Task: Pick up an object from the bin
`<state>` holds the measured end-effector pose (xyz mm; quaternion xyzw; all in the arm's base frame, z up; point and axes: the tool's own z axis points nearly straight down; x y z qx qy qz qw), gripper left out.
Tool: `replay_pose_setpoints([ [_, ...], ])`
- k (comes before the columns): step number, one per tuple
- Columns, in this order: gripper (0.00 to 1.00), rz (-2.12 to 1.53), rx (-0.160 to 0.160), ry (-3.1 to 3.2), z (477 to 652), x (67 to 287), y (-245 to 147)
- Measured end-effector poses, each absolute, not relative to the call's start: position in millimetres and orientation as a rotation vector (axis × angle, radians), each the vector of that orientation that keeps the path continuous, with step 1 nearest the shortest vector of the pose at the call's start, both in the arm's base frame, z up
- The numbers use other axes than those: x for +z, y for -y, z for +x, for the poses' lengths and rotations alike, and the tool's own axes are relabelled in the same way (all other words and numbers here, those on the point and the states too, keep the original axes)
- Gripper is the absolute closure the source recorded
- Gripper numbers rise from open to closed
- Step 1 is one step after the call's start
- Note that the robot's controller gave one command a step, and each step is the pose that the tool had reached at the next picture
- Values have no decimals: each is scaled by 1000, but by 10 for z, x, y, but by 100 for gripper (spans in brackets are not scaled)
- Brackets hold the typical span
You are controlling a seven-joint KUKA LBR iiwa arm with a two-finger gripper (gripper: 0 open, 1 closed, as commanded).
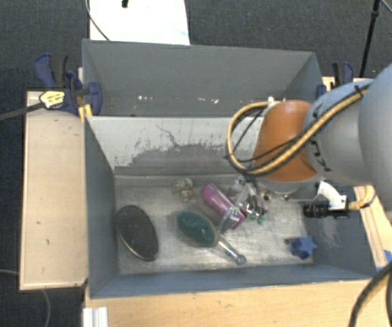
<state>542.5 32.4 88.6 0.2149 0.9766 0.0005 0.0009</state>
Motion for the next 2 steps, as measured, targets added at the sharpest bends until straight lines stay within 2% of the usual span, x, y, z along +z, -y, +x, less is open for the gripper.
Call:
replay_pose_setpoints([
  [1, 100, 672, 0, -3067, 5433, 872, -324],
  [2, 100, 374, 1, -3111, 5347, 2284, -126],
])
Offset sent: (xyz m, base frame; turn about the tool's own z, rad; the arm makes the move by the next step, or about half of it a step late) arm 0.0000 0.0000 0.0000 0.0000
